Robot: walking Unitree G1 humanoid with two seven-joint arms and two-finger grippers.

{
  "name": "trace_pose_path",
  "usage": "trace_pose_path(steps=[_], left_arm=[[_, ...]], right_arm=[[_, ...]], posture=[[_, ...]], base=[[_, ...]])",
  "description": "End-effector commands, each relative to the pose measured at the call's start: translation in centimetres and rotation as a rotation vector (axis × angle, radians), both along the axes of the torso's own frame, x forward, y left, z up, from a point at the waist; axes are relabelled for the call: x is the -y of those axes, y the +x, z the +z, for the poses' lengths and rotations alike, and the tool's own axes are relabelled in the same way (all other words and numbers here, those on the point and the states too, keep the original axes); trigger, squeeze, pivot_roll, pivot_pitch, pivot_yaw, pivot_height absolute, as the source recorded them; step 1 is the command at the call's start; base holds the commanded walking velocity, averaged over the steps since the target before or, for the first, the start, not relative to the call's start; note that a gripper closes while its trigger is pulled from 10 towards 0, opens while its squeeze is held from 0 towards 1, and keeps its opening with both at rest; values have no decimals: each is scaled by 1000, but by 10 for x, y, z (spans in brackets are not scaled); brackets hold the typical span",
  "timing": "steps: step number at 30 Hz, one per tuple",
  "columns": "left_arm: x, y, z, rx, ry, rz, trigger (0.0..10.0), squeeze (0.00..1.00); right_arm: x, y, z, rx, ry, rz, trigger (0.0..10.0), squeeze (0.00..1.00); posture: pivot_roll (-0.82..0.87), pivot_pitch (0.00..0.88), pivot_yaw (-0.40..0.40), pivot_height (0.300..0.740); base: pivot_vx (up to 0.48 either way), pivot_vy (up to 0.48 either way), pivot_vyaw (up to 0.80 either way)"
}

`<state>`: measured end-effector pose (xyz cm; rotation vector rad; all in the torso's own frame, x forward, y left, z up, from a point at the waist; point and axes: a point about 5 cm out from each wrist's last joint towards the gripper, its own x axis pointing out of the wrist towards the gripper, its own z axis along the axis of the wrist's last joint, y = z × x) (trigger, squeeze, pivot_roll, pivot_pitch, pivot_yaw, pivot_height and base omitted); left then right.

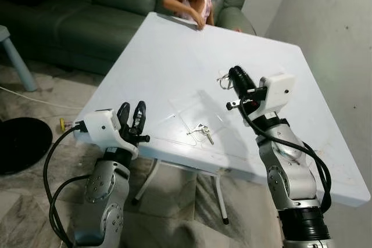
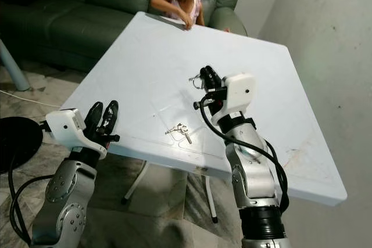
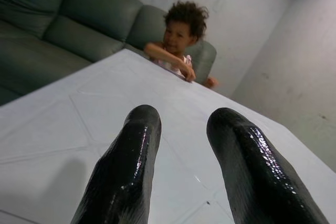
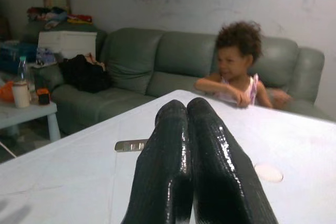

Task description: Hang keys on a hook

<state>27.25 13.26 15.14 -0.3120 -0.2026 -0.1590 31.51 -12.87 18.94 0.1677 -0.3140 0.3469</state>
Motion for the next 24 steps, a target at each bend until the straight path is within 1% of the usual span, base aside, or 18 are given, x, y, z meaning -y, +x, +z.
trace_pose_path(steps=[1,6,8,9,12,15,17,18,20,22,24], left_arm=[[4,2,0,8,-4,-21,10000,0],[1,0,-4,4,11,-28,10000,0],[-1,-2,-10,-17,18,-29,10000,0],[-1,-2,-10,-17,18,-29,10000,0],[-1,-2,-16,-33,29,-35,10000,0],[1,-1,-22,-55,37,-45,10000,0],[1,1,-23,-62,37,-48,10000,0],[2,3,-25,-69,35,-58,10000,0],[1,6,-26,-81,29,-62,10000,0],[1,9,-26,-80,39,-64,10000,0],[0,11,-26,-78,49,-68,10000,0]], right_arm=[[12,-2,-2,-16,28,-43,10000,0],[25,-13,-25,-104,23,-120,10000,0],[33,-18,-38,-145,-11,-162,10000,0],[33,-18,-38,-145,-11,-162,10000,0],[40,-22,-47,-199,-17,-179,10000,0],[43,-25,-53,-209,-54,-199,10000,0],[44,-26,-58,-247,-41,-211,10000,0],[45,-26,-60,-263,-44,-242,10000,0],[44,-26,-63,-284,-40,-239,10000,0],[45,-26,-65,-293,-31,-239,10000,0],[44,-27,-62,-250,-48,-225,10000,0]], posture=[[192,0,-161,740],[185,0,-150,740],[176,0,-143,740],[176,0,-143,740],[162,0,-134,740],[157,0,-130,740],[152,0,-123,740],[150,0,-118,740],[147,0,-111,740],[145,0,-105,740],[143,0,-103,740]], base=[[0,0,0],[0,0,0],[0,0,0],[0,0,0],[0,0,0],[0,0,0],[0,0,0],[0,0,0],[0,0,0],[0,0,0],[0,0,0]])
